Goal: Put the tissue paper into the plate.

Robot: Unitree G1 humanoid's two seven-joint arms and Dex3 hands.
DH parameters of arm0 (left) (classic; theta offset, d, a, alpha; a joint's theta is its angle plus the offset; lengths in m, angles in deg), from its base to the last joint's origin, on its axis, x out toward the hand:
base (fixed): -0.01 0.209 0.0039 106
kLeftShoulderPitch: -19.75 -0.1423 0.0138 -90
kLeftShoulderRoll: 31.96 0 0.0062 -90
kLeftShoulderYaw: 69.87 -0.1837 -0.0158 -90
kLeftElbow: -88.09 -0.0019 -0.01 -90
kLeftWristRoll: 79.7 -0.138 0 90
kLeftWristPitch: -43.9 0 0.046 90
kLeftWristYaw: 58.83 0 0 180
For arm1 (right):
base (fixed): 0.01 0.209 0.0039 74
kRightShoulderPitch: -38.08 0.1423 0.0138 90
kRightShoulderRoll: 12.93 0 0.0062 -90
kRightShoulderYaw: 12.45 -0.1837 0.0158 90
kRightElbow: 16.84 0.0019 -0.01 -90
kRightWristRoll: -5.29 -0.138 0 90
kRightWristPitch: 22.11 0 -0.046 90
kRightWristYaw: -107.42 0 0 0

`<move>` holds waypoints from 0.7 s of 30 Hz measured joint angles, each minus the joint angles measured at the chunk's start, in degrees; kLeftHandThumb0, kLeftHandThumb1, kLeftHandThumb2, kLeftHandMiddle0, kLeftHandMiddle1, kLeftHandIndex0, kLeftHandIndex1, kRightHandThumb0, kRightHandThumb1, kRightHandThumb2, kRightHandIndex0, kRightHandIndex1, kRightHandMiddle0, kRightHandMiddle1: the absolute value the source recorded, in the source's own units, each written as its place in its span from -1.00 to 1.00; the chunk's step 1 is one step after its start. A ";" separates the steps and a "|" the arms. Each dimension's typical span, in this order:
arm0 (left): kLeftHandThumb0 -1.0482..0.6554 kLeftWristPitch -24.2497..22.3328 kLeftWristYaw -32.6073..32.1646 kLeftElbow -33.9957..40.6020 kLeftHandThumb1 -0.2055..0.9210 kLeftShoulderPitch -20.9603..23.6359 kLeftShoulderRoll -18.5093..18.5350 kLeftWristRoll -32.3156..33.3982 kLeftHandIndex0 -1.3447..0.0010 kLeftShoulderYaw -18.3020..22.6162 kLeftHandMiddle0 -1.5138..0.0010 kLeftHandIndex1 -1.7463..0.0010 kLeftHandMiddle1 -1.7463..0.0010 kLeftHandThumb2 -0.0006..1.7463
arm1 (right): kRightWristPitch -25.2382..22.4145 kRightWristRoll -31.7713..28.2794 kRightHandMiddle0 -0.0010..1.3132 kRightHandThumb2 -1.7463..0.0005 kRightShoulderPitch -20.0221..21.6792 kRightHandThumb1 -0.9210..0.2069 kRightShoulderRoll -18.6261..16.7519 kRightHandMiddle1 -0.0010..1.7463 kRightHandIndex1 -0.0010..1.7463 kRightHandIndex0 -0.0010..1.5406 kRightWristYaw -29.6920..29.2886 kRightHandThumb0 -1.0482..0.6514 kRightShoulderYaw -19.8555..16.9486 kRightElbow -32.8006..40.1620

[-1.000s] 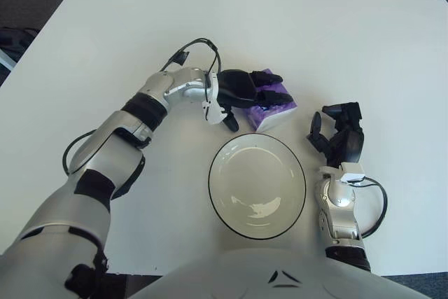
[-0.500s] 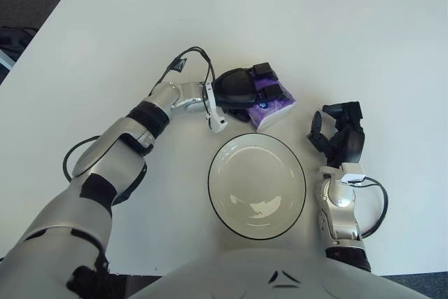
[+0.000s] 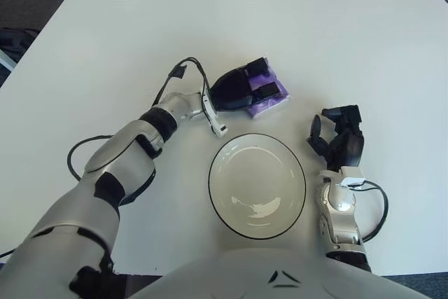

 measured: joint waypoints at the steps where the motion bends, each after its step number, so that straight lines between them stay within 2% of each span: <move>1: 0.22 -0.26 -0.53 -0.39 -0.62 0.18 -0.16 0.00 -0.14 -0.31 -0.12 -0.66 -1.00 0.81 | 0.01 0.01 -0.45 -0.06 0.00 -0.50 0.00 1.00 0.52 -0.33 0.00 -0.22 0.01 0.01; 5: 0.22 -0.99 -1.73 -1.35 -0.78 0.91 -0.65 0.12 -0.18 -1.41 -0.20 -0.74 -1.00 0.94 | 0.09 0.05 -0.45 -0.05 -0.01 -0.51 0.00 1.00 0.52 -0.33 0.01 -0.22 0.09 0.03; 8: 0.22 -1.22 -1.94 -1.68 -0.82 1.22 -0.83 0.39 -0.18 -1.86 -0.23 -0.78 -1.00 0.98 | 0.16 0.10 -0.45 -0.05 -0.01 -0.51 0.01 1.00 0.51 -0.33 0.01 -0.22 0.12 0.03; 15: 0.22 -1.69 -1.93 -2.14 -0.76 1.27 -0.81 1.47 -0.03 -2.05 -0.20 -0.94 -1.00 1.00 | 0.20 0.10 -0.43 -0.08 -0.02 -0.47 0.02 1.00 0.51 -0.32 0.01 -0.23 0.15 0.02; 21: 0.22 -1.57 -2.29 -2.42 -0.72 1.04 -0.60 3.03 0.03 -1.84 -0.18 -0.99 -1.00 0.99 | 0.24 0.10 -0.44 -0.06 -0.04 -0.49 0.01 1.00 0.50 -0.33 0.00 -0.22 0.17 0.03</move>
